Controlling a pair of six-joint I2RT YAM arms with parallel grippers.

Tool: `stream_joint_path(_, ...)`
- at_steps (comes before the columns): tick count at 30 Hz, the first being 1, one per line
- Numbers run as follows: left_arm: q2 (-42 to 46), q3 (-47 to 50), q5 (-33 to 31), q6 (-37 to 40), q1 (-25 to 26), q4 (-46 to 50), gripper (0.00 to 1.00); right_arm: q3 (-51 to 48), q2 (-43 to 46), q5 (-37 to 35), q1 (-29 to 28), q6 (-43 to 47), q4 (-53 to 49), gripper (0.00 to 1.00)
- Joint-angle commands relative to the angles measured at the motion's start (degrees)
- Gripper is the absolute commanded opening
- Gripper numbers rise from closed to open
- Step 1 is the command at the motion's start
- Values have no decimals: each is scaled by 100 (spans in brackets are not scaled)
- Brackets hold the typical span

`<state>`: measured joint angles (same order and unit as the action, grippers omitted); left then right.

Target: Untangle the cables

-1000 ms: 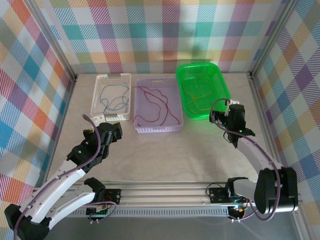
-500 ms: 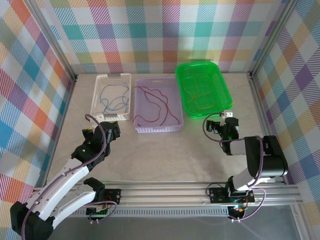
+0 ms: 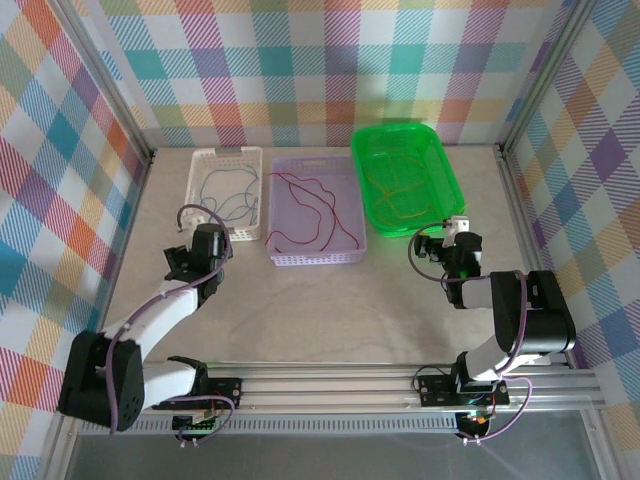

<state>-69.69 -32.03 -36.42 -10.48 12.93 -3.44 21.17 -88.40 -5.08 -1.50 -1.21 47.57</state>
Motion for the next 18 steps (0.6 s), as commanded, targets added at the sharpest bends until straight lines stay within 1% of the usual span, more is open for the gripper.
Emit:
stream_joint_path(1, -383, 332, 584, 407, -266, -1599, 100, 116, 69, 85, 12, -4, 217, 100)
stream_joint_path(3, -719, 417, 752, 495, -354, -2073, 100, 116, 69, 84, 9, 3, 211, 100)
stream_joint_path(5, -1026, 513, 999, 768, -393, -2595, 100, 116, 69, 71, 4, -9, 210, 100)
stream_joint_path(6, -1093, 433, 1032, 725, -422, -2530, 100, 116, 71, 70, 5, -9, 204, 100)
stream_joint_path(9, -1413, 405, 1470, 985, -484, -3043, 100, 120, 71, 68, 0, -2, 204, 100)
stream_joint_path(11, -1796, 750, 1700, 1105, -513, -4099, 100, 124, 68, 56, 1, 7, 204, 100)
stream_joint_path(12, -1939, 917, 1934, 1084, -587, -4416, 100, 124, 68, 50, -4, 7, 208, 100)
stream_joint_path(13, -2080, 947, 1846, 1067, -597, -4761, 100, 124, 65, 44, -8, 14, 207, 100)
stream_joint_path(14, -1974, 867, 2012, 986, -694, -4377, 100, 124, 60, 51, -13, 15, 200, 100)
stream_joint_path(18, -2003, 861, 2093, 978, -747, -4403, 100, 142, 59, 51, -17, 31, 173, 100)
